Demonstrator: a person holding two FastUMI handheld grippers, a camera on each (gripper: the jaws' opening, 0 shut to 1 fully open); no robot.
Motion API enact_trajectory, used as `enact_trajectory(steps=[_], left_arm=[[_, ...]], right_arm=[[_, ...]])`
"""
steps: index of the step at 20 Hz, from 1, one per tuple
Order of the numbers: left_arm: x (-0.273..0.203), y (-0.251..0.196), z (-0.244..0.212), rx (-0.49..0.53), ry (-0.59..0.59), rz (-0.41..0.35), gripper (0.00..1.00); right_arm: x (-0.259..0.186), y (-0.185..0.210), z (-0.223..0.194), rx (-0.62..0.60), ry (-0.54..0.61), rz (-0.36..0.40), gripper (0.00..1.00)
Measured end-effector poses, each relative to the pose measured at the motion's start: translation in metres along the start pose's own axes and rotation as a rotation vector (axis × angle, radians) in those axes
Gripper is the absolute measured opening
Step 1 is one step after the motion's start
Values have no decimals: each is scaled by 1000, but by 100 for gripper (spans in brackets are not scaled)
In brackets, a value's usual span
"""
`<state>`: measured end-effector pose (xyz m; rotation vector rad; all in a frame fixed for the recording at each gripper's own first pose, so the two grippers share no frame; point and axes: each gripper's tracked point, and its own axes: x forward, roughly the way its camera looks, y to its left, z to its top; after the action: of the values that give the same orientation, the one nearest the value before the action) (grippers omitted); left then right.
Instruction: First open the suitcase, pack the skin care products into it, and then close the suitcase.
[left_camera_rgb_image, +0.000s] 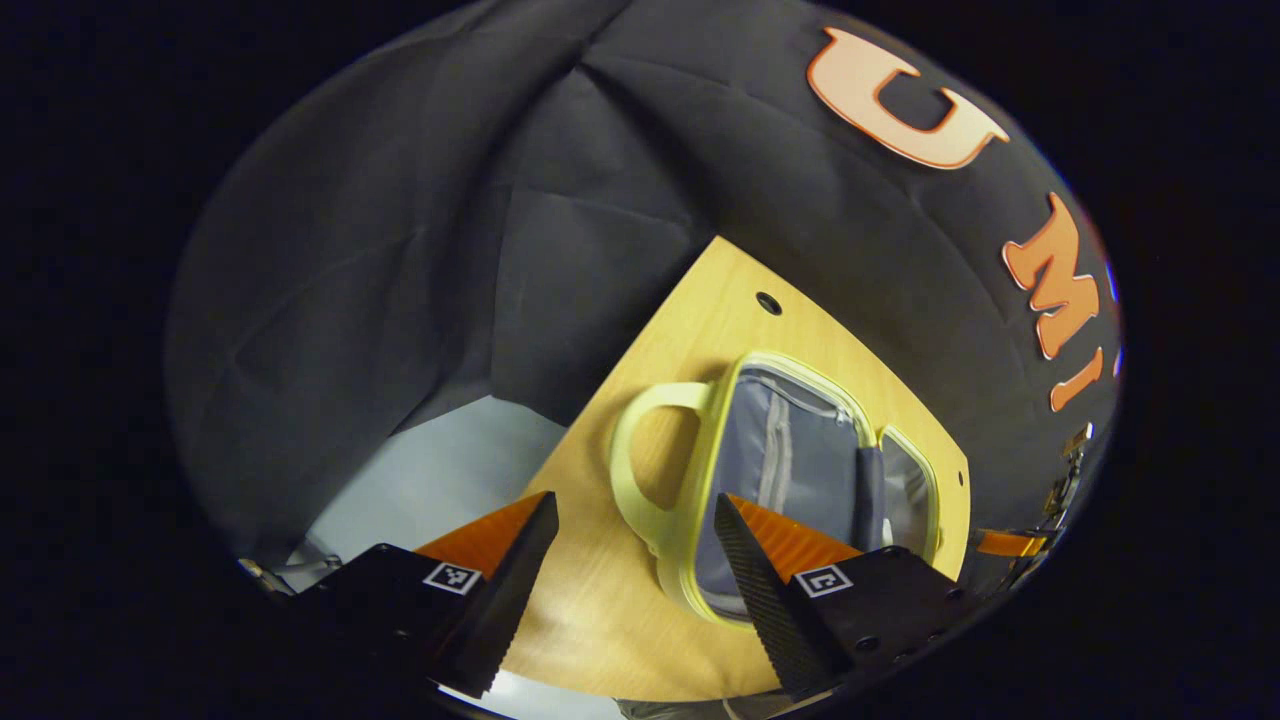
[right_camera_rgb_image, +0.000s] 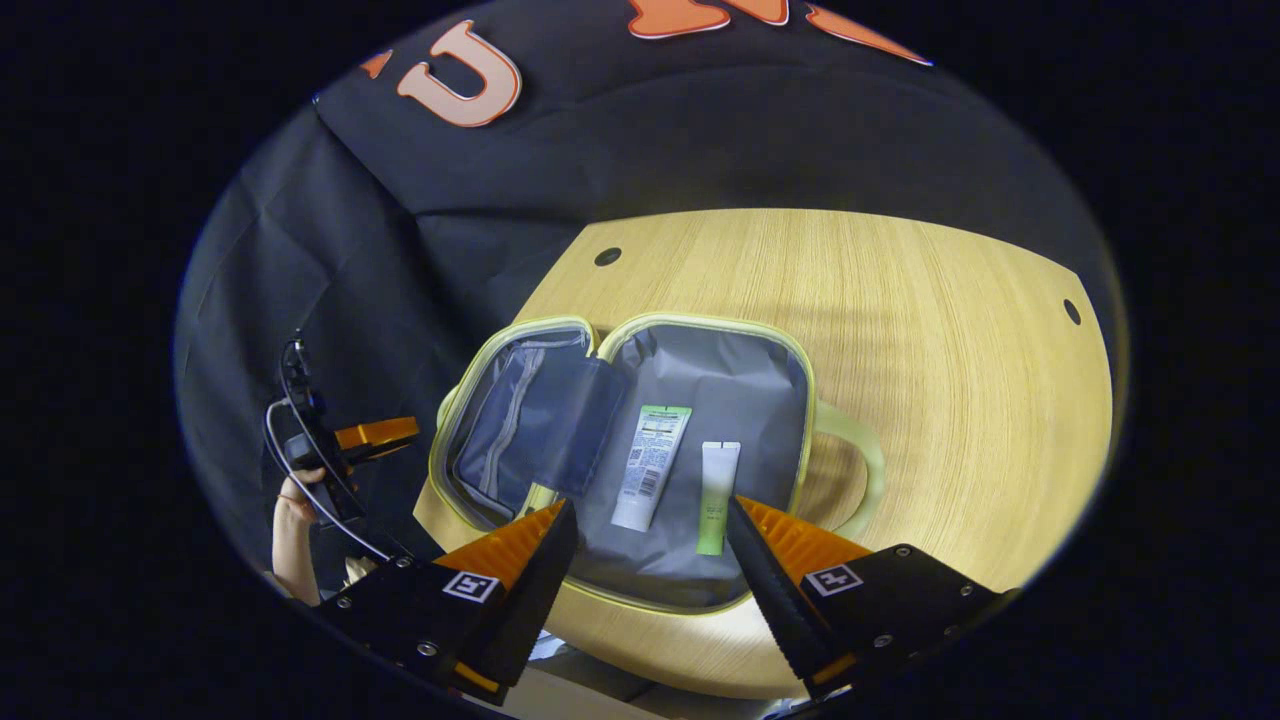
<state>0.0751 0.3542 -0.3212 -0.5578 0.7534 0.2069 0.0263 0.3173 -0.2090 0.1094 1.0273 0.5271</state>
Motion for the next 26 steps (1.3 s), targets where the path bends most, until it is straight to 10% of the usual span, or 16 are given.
enact_trajectory(steps=[9,11,14,26], left_arm=[[66,1,7,-240,29,-145,94],[73,1,8,-273,26,-145,79],[73,0,3,-301,63,-100,14],[-38,-110,66,173,-65,-20,11]], right_arm=[[-13,-12,1,52,-16,-45,95],[-15,-15,0,63,-16,-51,96],[-21,-22,4,64,-43,-72,96],[-95,-69,54,22,-363,-227,96]])
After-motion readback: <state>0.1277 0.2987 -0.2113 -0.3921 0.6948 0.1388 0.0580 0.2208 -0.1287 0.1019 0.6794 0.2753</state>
